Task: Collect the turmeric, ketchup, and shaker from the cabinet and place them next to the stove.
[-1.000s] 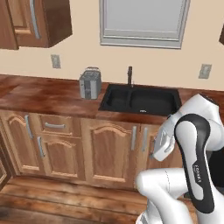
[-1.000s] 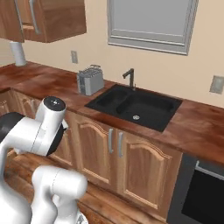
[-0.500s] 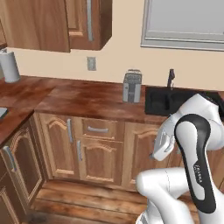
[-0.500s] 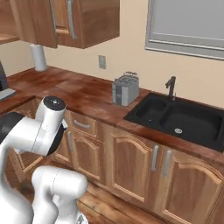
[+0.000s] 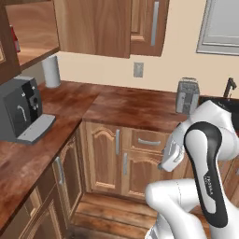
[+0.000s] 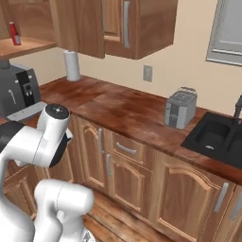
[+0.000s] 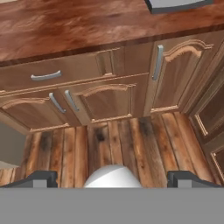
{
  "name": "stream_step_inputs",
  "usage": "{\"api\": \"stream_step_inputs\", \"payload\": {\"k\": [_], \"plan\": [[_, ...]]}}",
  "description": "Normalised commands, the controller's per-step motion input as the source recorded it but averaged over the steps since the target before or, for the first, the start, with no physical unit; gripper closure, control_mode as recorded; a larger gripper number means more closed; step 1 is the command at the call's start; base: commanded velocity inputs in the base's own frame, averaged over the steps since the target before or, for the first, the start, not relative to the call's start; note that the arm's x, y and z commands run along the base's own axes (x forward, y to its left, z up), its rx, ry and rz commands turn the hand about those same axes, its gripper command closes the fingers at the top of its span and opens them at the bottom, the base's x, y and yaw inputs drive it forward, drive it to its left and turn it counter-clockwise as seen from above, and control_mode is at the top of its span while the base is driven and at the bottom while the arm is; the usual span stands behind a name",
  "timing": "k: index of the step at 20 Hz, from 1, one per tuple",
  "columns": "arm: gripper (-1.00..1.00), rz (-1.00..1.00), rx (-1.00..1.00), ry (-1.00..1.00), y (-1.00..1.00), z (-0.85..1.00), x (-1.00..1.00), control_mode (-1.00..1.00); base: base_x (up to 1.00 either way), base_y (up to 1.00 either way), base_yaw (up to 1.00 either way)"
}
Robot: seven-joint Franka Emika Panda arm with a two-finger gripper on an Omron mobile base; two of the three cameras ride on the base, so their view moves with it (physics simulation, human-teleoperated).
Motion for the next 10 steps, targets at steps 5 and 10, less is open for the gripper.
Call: {"api": "stream_step_inputs", "payload": {"k": [5,10], "plan": [[-1.0,0.0,0.0,0.0,0.0,0.0,0.0,1.0,0.33,0.01,0.25],[-1.0,0.0,0.0,0.0,0.0,0.0,0.0,1.0,0.29,0.0,0.29]]}}
